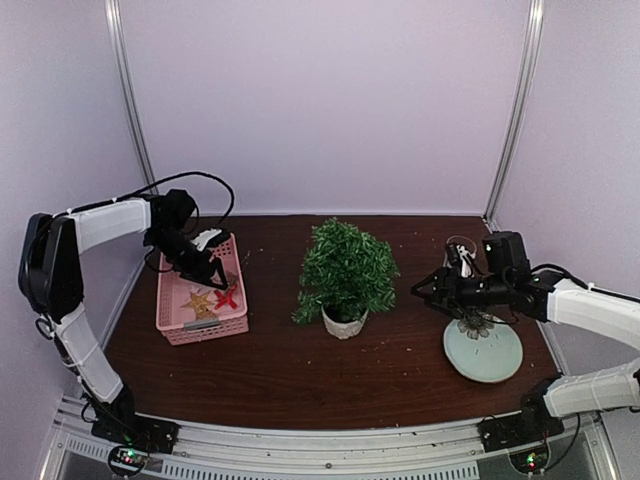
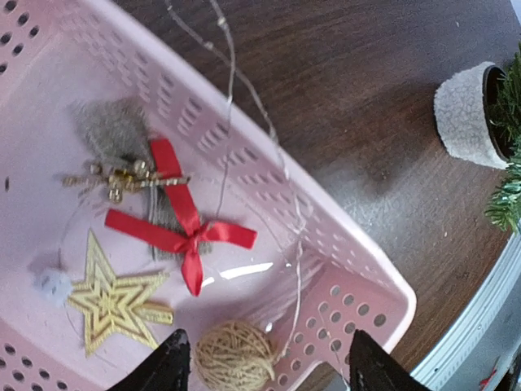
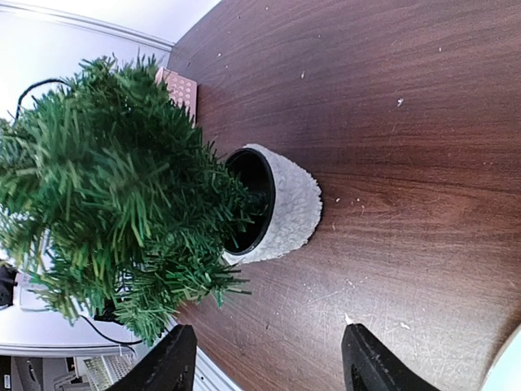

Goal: Decorate the small christmas tree

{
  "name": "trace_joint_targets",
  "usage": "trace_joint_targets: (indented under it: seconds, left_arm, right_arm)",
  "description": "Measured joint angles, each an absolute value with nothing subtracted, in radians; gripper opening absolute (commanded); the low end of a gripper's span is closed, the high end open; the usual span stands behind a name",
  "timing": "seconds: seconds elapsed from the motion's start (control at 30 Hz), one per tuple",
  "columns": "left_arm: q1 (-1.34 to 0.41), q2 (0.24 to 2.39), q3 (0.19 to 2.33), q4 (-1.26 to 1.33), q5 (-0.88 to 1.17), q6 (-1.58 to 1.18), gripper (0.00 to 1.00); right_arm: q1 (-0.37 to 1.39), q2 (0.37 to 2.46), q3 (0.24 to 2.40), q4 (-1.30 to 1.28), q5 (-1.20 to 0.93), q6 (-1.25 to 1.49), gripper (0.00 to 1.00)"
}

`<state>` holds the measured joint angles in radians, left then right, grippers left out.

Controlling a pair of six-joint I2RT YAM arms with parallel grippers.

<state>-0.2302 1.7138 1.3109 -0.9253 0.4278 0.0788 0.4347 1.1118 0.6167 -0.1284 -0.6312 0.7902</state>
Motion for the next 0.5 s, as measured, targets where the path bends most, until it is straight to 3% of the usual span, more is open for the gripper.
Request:
trace_joint_targets:
  seconds: [0.1, 0.27, 0.5]
  left_arm:
    - [-0.23, 1.81, 1.38, -0.949, 0.479, 0.181, 0.63]
    - [-0.23, 1.86, 1.373, -0.984, 0.558, 0.254, 0.51]
    - [-0.23, 1.86, 1.336, -0.996, 0.589, 0.284, 0.0]
  right_arm:
    - [0.424, 1.079, 0.638, -0.187, -0.631, 0.761, 0.65]
    - [0.418, 1.032, 0.693, -0.256, -0.629, 0.723, 0.66]
    - [0.418, 1.021, 0.794, -0.311, -0.622, 0.666, 0.65]
